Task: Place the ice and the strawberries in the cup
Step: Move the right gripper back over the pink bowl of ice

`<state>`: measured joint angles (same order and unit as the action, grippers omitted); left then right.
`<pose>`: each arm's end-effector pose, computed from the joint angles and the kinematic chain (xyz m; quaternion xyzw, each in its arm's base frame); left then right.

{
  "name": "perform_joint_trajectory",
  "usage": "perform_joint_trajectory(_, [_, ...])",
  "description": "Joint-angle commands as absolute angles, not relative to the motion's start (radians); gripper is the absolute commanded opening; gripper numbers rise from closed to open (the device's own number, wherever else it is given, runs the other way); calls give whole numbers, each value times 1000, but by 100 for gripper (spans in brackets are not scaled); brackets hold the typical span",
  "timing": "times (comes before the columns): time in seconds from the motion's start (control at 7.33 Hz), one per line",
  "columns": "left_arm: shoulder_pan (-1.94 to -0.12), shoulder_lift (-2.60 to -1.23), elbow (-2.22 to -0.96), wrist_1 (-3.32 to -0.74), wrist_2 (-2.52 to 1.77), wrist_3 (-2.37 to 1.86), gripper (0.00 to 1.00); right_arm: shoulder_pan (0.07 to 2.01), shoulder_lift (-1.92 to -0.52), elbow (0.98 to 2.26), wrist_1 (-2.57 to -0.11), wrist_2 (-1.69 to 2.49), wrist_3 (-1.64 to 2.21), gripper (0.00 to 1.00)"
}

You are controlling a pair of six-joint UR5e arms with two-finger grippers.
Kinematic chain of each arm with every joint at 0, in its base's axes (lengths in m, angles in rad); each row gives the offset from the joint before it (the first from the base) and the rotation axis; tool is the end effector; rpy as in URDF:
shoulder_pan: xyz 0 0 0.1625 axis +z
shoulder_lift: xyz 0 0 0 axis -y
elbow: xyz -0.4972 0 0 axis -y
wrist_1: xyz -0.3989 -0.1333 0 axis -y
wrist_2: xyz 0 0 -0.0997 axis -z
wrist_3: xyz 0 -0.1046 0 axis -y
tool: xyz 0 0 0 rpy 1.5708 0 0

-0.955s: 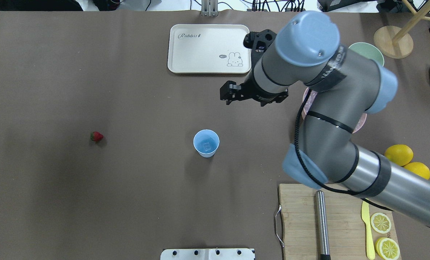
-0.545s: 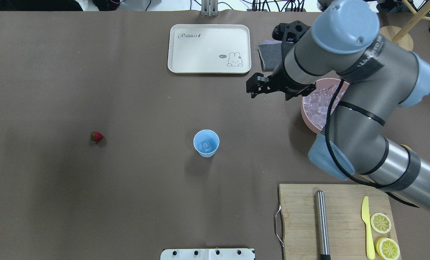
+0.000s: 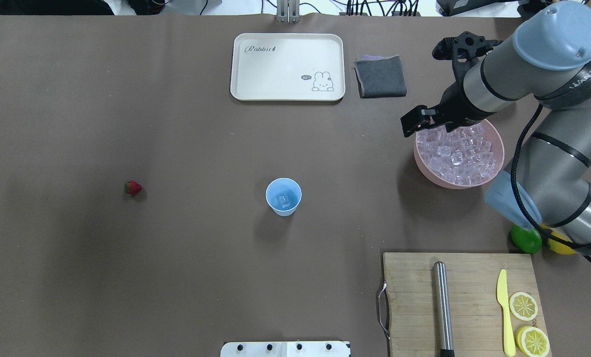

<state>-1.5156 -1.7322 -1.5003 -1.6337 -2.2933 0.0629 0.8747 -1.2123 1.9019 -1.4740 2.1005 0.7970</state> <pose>-0.0316 -0.5903 0.6793 0.0732 0.3521 0.0821 0.9295 -0.3336 -0.5247 0.3675 0.1072 -0.4286 -0.0552 0.8954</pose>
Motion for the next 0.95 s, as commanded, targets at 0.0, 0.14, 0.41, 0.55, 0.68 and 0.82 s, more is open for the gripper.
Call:
perform_joint_trajectory(0.0, [-1516, -1733, -1502, -1634, -2293, 63, 98, 943, -1227, 1809, -1422, 2182, 621, 98])
perform_joint_trajectory(0.14, [-1516, -1735, -1505, -1634, -2293, 61, 98, 969, -1233, 1778, -1420, 2230, 553, 98])
perform_joint_trajectory(0.41, [-1516, -1749, -1505, -1631, -2293, 60, 98, 971, -1236, 1665, -1299, 2232, 511, 98])
perform_joint_trajectory(0.55, [-1516, -1758, -1500, -1629, -2292, 60, 98, 971, -1241, 1599, -1213, 2233, 515, 98])
perform_joint_trajectory(0.68, [-1516, -1762, -1497, -1629, -2292, 60, 98, 968, -1236, 1579, -1188, 2233, 535, 98])
perform_joint_trajectory(0.82, [-1516, -1763, -1499, -1629, -2293, 60, 98, 963, -1235, 1578, -1187, 2240, 548, 98])
